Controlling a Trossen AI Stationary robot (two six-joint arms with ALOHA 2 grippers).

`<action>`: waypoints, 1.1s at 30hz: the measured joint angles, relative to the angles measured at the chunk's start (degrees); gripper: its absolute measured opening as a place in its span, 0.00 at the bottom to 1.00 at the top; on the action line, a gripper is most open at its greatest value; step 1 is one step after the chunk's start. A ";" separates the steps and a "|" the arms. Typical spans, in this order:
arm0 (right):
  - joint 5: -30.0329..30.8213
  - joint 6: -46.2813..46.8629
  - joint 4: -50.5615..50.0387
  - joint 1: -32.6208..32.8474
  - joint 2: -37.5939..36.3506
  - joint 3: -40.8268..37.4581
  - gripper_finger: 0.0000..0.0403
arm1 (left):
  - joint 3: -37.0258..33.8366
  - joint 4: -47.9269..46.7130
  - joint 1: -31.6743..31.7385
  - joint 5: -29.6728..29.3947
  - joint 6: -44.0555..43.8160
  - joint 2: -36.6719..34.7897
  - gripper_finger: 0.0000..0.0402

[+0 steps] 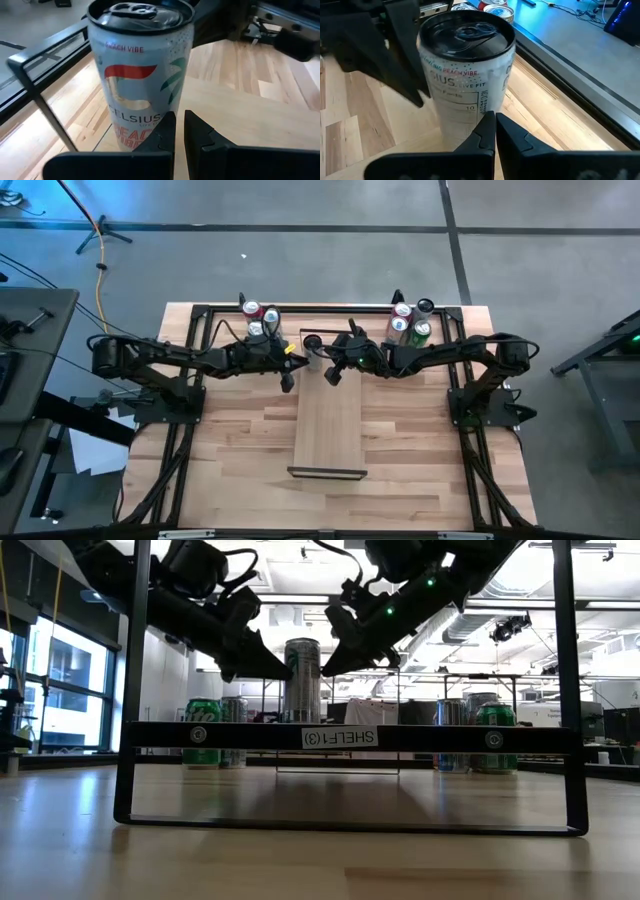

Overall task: Place canned beverage on shelf
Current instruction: Put the left white-pink soda can on the shelf

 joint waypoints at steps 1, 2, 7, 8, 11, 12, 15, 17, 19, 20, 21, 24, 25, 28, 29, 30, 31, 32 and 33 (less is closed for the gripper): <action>0.03 -0.02 -0.03 0.05 0.00 0.00 0.00 | 0.00 0.00 0.31 -0.03 0.00 0.00 0.00; 0.03 0.00 -0.04 0.15 0.00 0.00 0.00 | 0.00 0.00 0.65 -0.06 0.00 0.00 0.00; -0.13 0.11 0.01 0.56 0.00 0.00 0.00 | 0.00 0.02 1.77 -0.24 -0.04 0.00 0.00; -0.13 0.11 0.02 0.58 0.00 0.00 0.00 | 0.00 0.02 1.80 -0.24 -0.04 0.00 0.00; -0.15 0.06 0.02 0.58 0.00 0.00 0.00 | 0.00 0.02 1.82 -0.20 -0.04 -0.01 0.00; -0.15 -0.04 0.02 0.58 0.00 0.00 0.00 | 0.00 0.02 1.82 0.07 -0.04 -0.02 0.00; -0.13 -0.07 -0.07 0.54 -0.02 0.00 0.00 | -0.01 -1.55 1.70 0.40 -0.07 -0.70 0.00; -0.13 -0.24 -0.44 0.54 -0.02 0.00 0.00 | -0.02 -4.46 1.67 0.44 -0.04 -2.52 0.00; -0.11 -0.85 -1.44 0.60 -0.05 0.00 0.00 | -0.02 -9.01 1.65 0.44 0.32 -5.46 0.00; -0.08 -1.07 -2.08 0.80 -0.07 0.00 0.00 | -0.02 -11.47 1.65 0.44 0.68 -7.19 0.00; -0.08 -1.17 -2.82 0.99 -0.07 0.00 0.00 | -0.02 -13.86 1.67 0.44 1.10 -8.98 0.00; -1.55 -1.40 -4.06 1.88 -0.07 0.00 0.00 | -0.03 -20.35 1.76 0.43 2.64 -14.65 0.00; -2.37 -1.41 -4.01 2.16 -0.08 0.00 0.00 | -0.04 -21.90 1.76 0.33 2.87 -16.53 0.00; -1.61 -1.60 -3.98 2.98 -0.09 0.00 0.00 | -0.07 -25.64 1.76 -0.04 2.89 -22.00 0.00; -0.48 -1.60 -3.98 3.15 -0.09 0.00 0.00 | -0.07 -26.46 1.76 -0.06 2.64 -23.73 0.00; 0.79 -1.60 -3.97 3.23 -0.09 0.00 0.00 | -0.07 -27.27 1.76 -0.12 2.51 -25.49 0.00; 1.97 -1.60 -3.96 3.22 -0.09 0.00 0.00 | -0.07 -27.78 1.76 -0.22 2.39 -27.12 0.00; 3.12 -1.62 -3.96 3.14 -0.09 0.00 0.00 | -0.07 -28.41 1.76 -0.24 2.17 -28.75 0.00; 3.88 -1.60 -3.94 3.12 -0.09 0.00 0.00 | -0.07 -28.93 1.76 -0.24 2.06 -30.41 0.00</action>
